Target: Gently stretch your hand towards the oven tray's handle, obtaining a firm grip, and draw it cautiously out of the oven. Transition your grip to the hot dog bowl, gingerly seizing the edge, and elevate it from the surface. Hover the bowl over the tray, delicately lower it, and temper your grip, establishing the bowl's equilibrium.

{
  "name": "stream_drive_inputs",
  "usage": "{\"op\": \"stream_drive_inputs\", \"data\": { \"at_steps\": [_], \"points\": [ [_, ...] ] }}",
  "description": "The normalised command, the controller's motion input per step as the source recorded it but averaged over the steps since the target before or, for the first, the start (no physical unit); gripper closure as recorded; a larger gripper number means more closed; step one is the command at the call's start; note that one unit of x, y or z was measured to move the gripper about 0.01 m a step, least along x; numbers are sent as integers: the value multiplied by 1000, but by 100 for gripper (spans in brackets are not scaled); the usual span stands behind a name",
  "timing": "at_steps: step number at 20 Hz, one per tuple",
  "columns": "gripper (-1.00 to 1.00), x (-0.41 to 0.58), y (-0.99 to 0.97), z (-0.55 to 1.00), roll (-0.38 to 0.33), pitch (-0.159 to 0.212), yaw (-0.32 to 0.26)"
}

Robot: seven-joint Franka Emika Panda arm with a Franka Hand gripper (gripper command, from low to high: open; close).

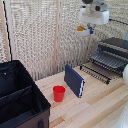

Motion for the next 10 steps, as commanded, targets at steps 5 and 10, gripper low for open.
{"op": "stream_drive_inputs", "data": {
  "at_steps": [5,10],
  "points": [
    [100,-273,-934,-186,0,-79,-75],
    [100,-375,-874,-417,0,-21,-86]
  ]
}}
